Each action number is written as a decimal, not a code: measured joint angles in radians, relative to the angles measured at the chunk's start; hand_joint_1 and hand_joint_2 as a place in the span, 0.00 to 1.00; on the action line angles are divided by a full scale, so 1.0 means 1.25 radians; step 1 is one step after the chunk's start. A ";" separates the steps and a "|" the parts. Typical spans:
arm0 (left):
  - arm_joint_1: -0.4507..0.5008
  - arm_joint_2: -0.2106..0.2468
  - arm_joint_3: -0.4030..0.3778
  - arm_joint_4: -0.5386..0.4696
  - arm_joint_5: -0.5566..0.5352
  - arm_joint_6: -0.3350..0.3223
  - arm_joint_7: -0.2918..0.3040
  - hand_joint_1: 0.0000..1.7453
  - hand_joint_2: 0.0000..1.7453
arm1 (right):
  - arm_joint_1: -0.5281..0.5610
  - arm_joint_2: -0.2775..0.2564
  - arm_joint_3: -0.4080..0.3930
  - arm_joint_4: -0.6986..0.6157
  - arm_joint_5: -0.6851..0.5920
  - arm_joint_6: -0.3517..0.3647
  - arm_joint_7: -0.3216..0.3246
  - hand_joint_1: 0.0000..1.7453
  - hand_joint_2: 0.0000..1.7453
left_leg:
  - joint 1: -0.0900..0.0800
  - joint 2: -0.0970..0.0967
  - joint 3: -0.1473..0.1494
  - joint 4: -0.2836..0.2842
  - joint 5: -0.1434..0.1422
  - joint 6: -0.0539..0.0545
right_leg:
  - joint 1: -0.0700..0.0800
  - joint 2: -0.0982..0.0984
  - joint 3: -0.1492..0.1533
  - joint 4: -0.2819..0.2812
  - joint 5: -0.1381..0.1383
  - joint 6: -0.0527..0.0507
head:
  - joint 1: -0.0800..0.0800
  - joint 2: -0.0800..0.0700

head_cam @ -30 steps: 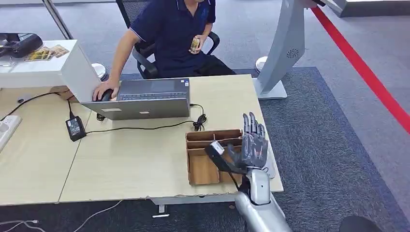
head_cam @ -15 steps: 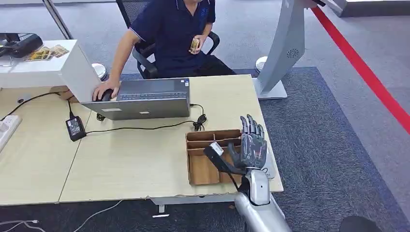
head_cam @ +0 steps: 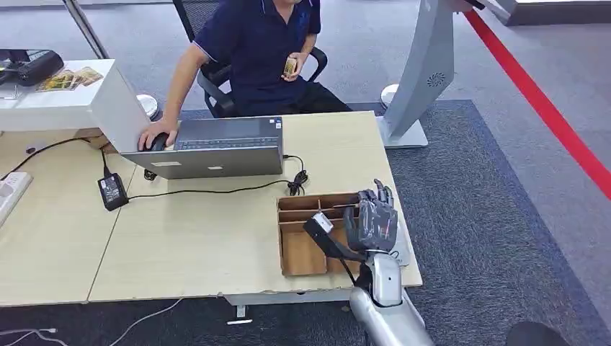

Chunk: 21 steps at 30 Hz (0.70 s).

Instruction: Pass the card to the sensor for recognition and then transmit it.

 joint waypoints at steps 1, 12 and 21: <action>0.000 0.000 -0.001 0.000 0.000 0.000 0.000 0.00 0.00 | 0.000 0.000 0.000 0.000 0.000 0.000 0.000 0.60 1.00 | 0.000 0.000 0.000 0.000 0.000 0.000 | 0.000 0.000 0.000 0.000 0.000 0.000 | 0.000 0.000; 0.000 0.000 -0.006 0.000 0.000 0.000 -0.002 0.00 0.00 | 0.000 -0.001 0.000 0.002 0.001 0.000 -0.005 0.62 1.00 | 0.000 0.000 0.000 0.000 0.000 0.000 | 0.000 0.000 0.000 0.000 0.000 0.000 | 0.000 0.000; -0.001 0.000 -0.009 0.001 0.000 0.000 -0.002 0.00 0.00 | -0.001 -0.002 0.000 0.007 0.001 0.000 -0.007 0.67 1.00 | 0.000 0.000 0.000 0.000 0.000 0.000 | 0.000 0.000 0.000 0.000 0.000 0.000 | 0.000 0.000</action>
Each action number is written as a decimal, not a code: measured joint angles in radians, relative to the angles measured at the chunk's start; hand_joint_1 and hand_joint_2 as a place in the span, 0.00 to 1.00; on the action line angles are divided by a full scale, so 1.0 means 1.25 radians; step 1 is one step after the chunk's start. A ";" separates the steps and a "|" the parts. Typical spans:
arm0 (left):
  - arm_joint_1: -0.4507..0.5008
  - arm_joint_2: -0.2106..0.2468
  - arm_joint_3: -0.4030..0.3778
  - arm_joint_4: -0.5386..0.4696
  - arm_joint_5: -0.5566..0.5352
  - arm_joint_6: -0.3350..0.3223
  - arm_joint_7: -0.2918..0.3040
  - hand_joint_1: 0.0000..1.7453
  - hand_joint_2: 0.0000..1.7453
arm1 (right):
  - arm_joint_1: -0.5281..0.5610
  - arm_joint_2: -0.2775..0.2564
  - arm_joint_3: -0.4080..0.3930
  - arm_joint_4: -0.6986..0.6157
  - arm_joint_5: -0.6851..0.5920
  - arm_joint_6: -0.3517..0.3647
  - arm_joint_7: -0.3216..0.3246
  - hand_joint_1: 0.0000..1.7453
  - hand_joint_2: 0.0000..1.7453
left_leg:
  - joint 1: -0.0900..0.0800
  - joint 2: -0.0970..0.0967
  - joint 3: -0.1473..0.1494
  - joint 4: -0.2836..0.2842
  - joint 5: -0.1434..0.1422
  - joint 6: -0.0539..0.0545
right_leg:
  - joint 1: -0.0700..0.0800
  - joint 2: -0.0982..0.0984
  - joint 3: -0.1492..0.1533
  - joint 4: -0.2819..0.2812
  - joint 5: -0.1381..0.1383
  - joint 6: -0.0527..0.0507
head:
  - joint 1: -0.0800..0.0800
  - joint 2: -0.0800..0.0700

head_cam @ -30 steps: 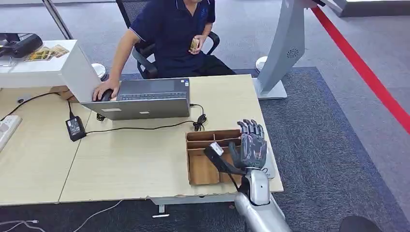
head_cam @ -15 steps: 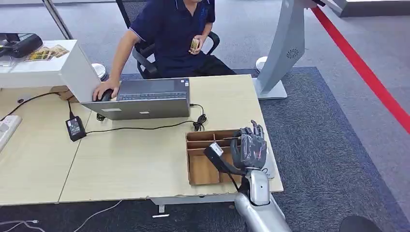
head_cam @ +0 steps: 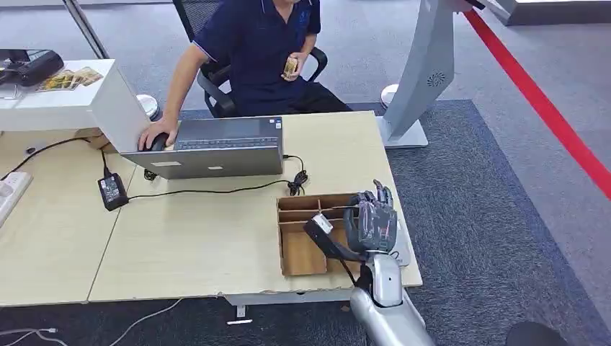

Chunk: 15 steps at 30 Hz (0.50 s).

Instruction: Pass the card to the sensor for recognition and then transmit it.

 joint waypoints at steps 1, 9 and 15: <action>0.000 0.000 0.000 0.000 0.000 0.000 0.000 0.00 0.00 | 0.000 0.000 0.000 0.000 0.000 0.000 0.000 0.69 1.00 | 0.000 0.000 0.000 0.000 0.000 0.000 | 0.000 0.000 0.000 0.000 0.000 0.000 | 0.000 0.000; 0.000 0.000 0.000 0.000 0.003 0.000 0.000 0.00 0.00 | -0.001 0.000 0.001 0.007 -0.002 0.000 -0.002 0.74 1.00 | 0.000 0.000 0.000 0.000 0.000 0.000 | 0.000 0.000 0.000 0.000 0.000 0.000 | 0.000 0.000; 0.000 0.000 0.000 0.000 0.003 0.000 -0.001 0.00 0.00 | -0.003 0.000 0.002 0.009 -0.002 0.000 -0.003 1.00 1.00 | 0.000 0.000 0.000 0.000 0.000 0.000 | 0.000 0.000 0.000 0.000 0.000 0.000 | 0.000 0.000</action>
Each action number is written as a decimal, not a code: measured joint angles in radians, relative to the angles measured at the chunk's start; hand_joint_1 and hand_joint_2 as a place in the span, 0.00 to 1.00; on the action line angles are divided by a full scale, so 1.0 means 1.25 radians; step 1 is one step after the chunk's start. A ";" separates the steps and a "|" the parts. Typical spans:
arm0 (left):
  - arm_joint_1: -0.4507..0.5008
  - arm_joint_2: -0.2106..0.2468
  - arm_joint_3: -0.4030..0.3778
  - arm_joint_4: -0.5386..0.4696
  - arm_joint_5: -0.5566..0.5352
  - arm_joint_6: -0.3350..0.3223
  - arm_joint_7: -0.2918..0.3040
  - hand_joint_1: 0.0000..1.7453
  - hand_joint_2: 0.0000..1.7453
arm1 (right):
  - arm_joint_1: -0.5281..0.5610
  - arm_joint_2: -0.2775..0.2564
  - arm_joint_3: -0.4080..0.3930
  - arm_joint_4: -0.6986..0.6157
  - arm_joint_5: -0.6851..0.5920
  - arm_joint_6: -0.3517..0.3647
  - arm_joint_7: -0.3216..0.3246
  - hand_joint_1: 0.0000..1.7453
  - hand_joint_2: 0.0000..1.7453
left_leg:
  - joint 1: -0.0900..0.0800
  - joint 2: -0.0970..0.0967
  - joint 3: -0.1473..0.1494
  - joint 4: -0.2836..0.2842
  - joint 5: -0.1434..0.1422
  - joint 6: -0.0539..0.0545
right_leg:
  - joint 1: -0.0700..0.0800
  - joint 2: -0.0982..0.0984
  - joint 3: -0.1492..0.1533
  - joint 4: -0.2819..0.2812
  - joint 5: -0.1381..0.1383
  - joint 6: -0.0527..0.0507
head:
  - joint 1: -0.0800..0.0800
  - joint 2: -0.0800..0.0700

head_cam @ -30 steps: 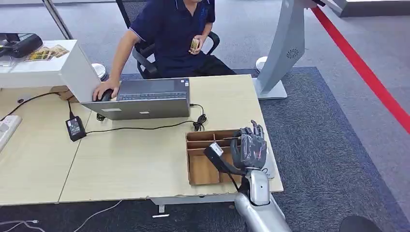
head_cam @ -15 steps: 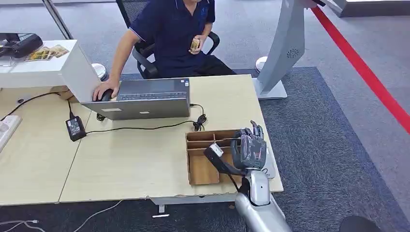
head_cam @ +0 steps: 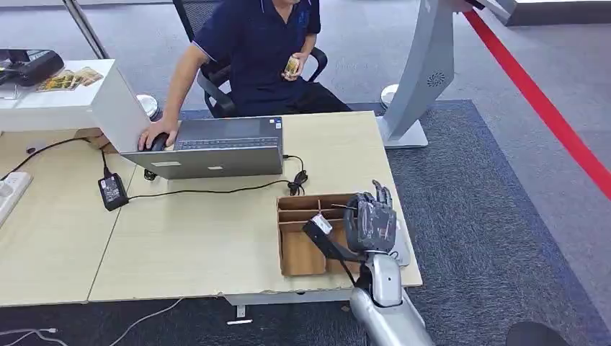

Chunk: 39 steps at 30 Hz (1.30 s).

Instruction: Pass the card to the sensor for recognition and then transmit it.

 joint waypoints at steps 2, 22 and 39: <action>0.000 0.000 0.000 0.000 0.000 0.000 0.000 0.00 0.00 | 0.000 0.000 0.000 0.000 -0.003 0.000 -0.003 1.00 1.00 | 0.000 0.000 0.000 0.000 0.000 0.000 | 0.000 0.000 0.000 0.000 0.000 0.000 | 0.000 0.000; 0.000 0.001 0.000 0.000 0.027 0.002 -0.001 0.00 0.00 | 0.012 -0.029 0.019 -0.066 -0.040 -0.001 -0.002 1.00 1.00 | 0.000 0.000 0.000 0.000 0.000 0.000 | 0.000 0.000 0.000 0.000 0.000 0.000 | 0.000 0.000; 0.004 0.013 0.000 0.002 0.070 0.015 0.002 0.00 0.00 | 0.062 -0.290 0.105 -0.534 0.029 -0.002 0.288 1.00 1.00 | 0.000 0.000 0.000 0.001 0.000 0.000 | 0.000 0.000 0.000 0.000 0.000 0.000 | 0.000 0.000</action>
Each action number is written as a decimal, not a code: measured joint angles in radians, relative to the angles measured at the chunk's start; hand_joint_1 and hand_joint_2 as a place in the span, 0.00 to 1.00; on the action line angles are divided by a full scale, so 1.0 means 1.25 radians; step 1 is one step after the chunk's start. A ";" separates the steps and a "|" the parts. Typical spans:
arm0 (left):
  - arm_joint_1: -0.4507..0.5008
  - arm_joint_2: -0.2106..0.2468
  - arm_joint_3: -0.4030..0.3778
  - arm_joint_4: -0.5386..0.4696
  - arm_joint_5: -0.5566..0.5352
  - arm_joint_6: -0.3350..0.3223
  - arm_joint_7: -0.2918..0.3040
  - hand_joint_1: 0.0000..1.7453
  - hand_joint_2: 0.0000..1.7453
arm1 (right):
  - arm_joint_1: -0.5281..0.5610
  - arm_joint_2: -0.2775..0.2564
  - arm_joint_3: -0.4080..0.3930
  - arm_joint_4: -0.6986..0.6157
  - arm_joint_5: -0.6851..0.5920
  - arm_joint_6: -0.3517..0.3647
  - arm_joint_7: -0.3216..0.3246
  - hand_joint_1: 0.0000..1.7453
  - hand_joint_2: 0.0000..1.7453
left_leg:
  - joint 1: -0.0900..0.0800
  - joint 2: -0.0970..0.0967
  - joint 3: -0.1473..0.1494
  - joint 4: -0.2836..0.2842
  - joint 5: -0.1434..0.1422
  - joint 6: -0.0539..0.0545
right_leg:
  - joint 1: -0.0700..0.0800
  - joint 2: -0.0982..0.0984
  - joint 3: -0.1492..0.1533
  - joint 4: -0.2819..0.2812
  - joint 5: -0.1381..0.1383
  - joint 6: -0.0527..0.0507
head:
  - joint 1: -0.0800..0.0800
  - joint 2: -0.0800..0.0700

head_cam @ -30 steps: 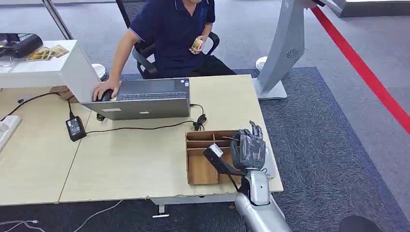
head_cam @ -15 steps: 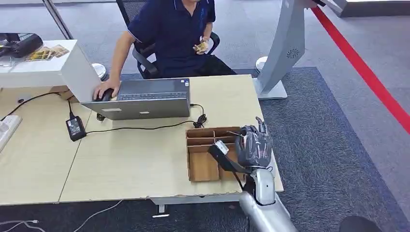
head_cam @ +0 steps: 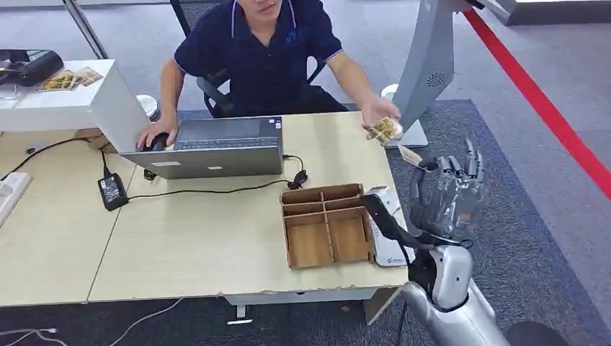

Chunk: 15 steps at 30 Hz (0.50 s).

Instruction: Pass the card to the sensor for recognition and then transmit it.

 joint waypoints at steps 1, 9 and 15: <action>0.000 0.000 0.000 0.000 0.000 0.000 0.000 0.00 0.00 | 0.004 -0.008 -0.001 -0.021 -0.002 0.000 -0.003 1.00 1.00 | 0.000 0.000 0.000 0.000 0.000 0.000 | 0.000 0.000 0.000 0.000 0.000 0.000 | 0.000 0.000; -0.001 0.000 0.000 0.000 -0.003 0.000 0.001 0.00 0.00 | 0.030 -0.026 -0.006 -0.100 -0.029 0.001 -0.056 1.00 1.00 | 0.000 0.000 0.000 0.000 0.000 0.000 | 0.000 0.000 0.000 0.000 0.000 0.000 | 0.000 0.000; -0.001 0.000 0.000 0.000 -0.007 0.000 0.001 0.00 0.00 | 0.035 -0.025 -0.006 -0.115 -0.038 0.002 -0.077 1.00 1.00 | 0.000 0.000 0.000 0.000 0.000 0.000 | 0.000 0.000 0.000 0.000 0.000 0.000 | 0.000 0.000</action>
